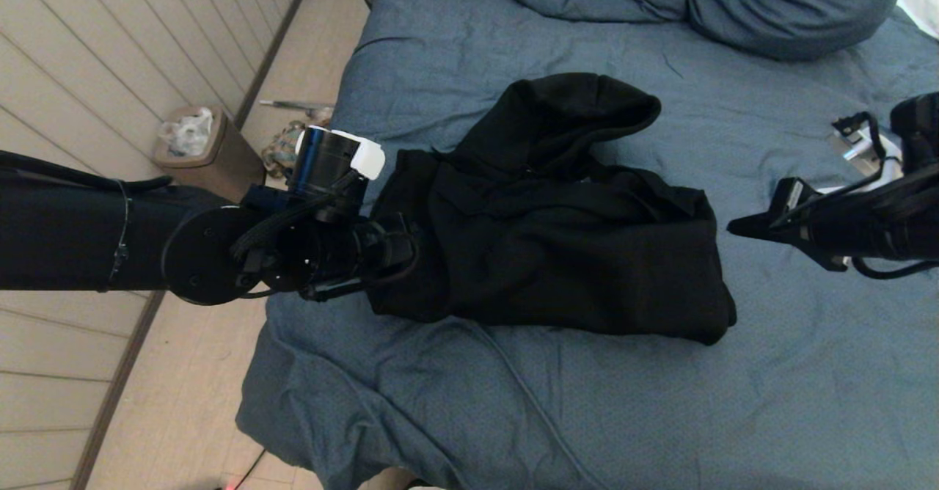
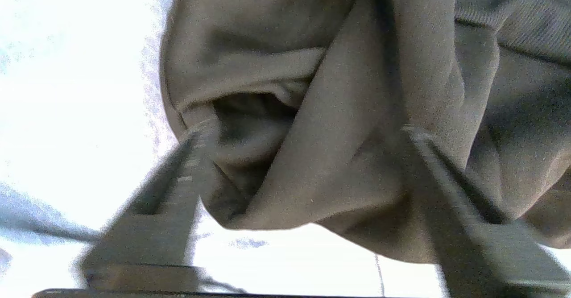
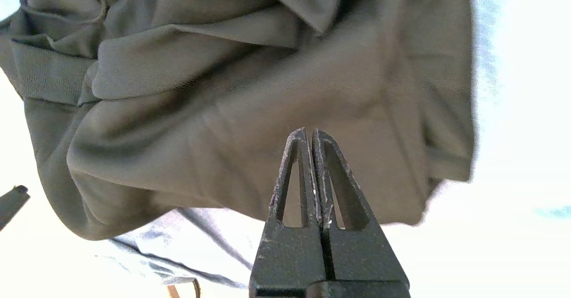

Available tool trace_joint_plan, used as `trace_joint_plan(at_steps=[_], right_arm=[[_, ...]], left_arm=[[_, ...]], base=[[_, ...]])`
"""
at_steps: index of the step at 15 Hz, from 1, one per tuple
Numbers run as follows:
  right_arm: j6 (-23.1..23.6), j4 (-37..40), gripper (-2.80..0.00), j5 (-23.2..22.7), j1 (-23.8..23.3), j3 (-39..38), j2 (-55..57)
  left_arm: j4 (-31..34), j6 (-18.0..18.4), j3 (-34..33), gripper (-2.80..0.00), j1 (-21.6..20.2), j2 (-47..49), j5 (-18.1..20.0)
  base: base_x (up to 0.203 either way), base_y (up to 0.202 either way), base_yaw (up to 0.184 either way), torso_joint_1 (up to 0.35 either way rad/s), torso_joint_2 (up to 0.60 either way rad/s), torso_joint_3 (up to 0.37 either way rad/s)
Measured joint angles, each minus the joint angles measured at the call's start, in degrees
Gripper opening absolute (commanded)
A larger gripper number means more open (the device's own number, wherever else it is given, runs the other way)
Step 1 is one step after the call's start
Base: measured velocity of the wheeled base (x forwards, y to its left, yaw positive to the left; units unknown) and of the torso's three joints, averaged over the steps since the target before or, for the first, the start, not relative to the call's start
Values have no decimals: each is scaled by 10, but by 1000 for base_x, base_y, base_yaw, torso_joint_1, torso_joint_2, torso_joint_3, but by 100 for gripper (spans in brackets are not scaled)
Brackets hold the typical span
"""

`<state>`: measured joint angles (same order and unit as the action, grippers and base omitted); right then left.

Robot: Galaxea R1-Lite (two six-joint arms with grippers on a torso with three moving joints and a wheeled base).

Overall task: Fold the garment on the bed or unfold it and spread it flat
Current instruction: Fold the black sweatshirt

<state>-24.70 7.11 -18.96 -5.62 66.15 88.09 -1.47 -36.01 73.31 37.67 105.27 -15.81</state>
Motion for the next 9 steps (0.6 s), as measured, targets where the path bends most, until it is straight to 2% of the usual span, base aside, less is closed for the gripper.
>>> trace_joint_plan(at_steps=[4, 7, 9], right_arm=[[2, -1, -280, -1, 0, -15, -1], [8, -1, -280, 1, -4, -17, 22], [15, -1, -280, 0, -16, -15, 40]], left_arm=[[-3, -5, 4, -280, 2, -11, 4], [-2, -22, -6, -280, 23, -6, 25], [-2, -29, -12, -280, 32, 9, 25]], base=[[0, 0, 0, 0, 0, 0], [0, 0, 0, 0, 0, 0], [0, 0, 0, 0, 0, 0]])
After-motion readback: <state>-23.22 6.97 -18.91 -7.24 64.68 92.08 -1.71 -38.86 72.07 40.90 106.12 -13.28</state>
